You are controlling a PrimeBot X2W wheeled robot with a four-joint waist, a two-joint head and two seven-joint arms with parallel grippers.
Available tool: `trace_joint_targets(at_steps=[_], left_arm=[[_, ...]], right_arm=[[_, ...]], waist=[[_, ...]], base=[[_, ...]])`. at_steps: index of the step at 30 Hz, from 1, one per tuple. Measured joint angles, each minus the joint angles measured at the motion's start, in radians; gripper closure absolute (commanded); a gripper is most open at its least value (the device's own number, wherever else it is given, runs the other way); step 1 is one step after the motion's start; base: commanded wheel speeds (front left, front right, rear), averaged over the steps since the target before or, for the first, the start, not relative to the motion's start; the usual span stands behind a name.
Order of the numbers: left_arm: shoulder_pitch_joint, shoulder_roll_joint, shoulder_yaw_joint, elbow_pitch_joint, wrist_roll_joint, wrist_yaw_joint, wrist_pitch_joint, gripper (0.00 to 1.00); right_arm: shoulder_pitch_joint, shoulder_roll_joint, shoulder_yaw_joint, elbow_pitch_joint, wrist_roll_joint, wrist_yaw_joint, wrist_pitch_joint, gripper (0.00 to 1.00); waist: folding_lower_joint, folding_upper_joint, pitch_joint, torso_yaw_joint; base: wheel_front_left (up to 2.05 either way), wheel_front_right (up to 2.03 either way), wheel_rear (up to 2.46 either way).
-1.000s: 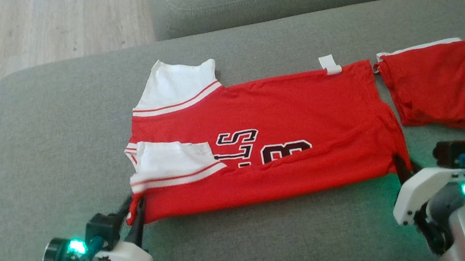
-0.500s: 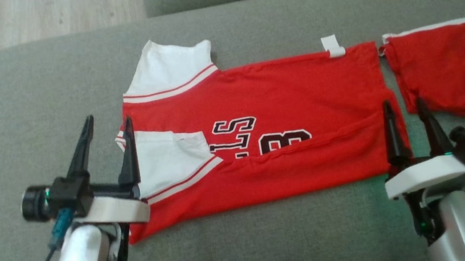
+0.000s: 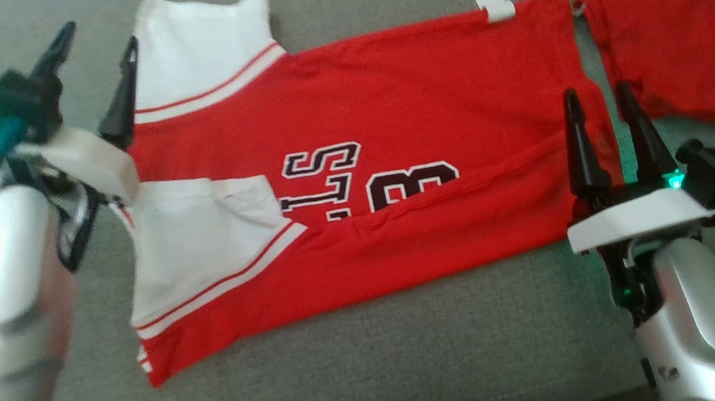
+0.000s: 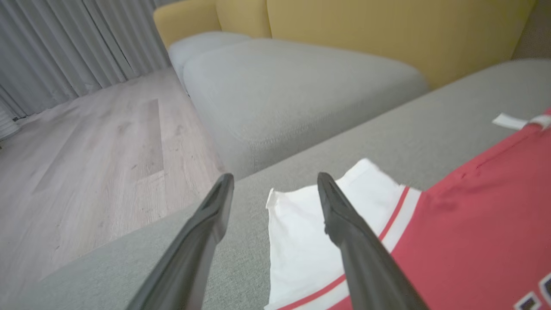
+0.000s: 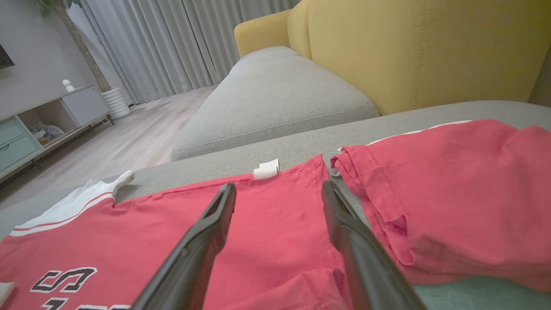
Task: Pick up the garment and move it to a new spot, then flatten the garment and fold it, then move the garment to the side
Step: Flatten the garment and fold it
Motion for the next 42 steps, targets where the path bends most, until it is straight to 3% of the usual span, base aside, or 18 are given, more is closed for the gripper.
trace_joint_targets(at_steps=[5, 11, 19, 32, 33, 34, 38, 42], left_arm=[[-0.101, 0.065, -0.108, 0.122, -0.1, -0.007, 0.104, 0.0], [-0.187, 0.133, -0.146, 0.224, -0.221, -0.007, 0.123, 0.0], [-0.255, 0.143, -0.251, 0.26, -0.33, -0.007, 0.116, 0.0], [-0.375, 0.162, -0.353, 0.34, -0.402, -0.007, 0.115, 0.0], [-0.38, 0.162, -0.361, 0.343, -0.413, -0.007, 0.116, 0.64], [-0.382, 0.16, -0.37, 0.344, -0.424, -0.007, 0.117, 1.0], [-0.38, 0.146, -0.41, 0.347, -0.463, -0.007, 0.097, 1.0], [-0.362, 0.128, -0.437, 0.353, -0.479, -0.007, 0.01, 1.0]], right_arm=[[-0.038, 0.0, 0.035, -0.005, 0.025, 0.0, -0.008, 0.0], [-0.056, -0.001, 0.06, -0.007, 0.037, 0.0, -0.009, 0.0], [-0.067, -0.001, 0.066, -0.007, 0.037, 0.0, -0.012, 0.0], [-0.072, 0.0, 0.094, -0.009, 0.046, 0.0, -0.012, 0.0], [-0.074, 0.0, 0.094, -0.009, 0.046, 0.0, -0.012, 0.0], [-0.077, 0.0, 0.093, -0.008, 0.046, 0.0, -0.012, 0.0], [-0.085, 0.0, 0.085, -0.001, 0.043, 0.0, -0.012, 0.0], [-0.084, -0.001, 0.053, 0.009, 0.01, 0.0, -0.012, 0.0]], waist=[[0.0, 0.0, 0.068, -0.048], [-0.0001, 0.0, 0.123, -0.105], [-0.0003, 0.0, 0.168, -0.138], [-0.0003, 0.0, 0.209, -0.174], [-0.0003, 0.0, 0.21, -0.175], [-0.0003, 0.0, 0.209, -0.174], [-0.0003, 0.0, 0.192, -0.162], [-0.0003, 0.0, 0.159, -0.139]], base=[[0.0, 0.0, 0.0], [0.0, 0.0, 0.0], [0.0, 0.0, 0.0], [0.0, 0.0, 0.0], [0.0, 0.0, 0.0], [0.0, 0.0, 0.0], [0.0, 0.0, 0.0], [0.0, 0.0, 0.0]])
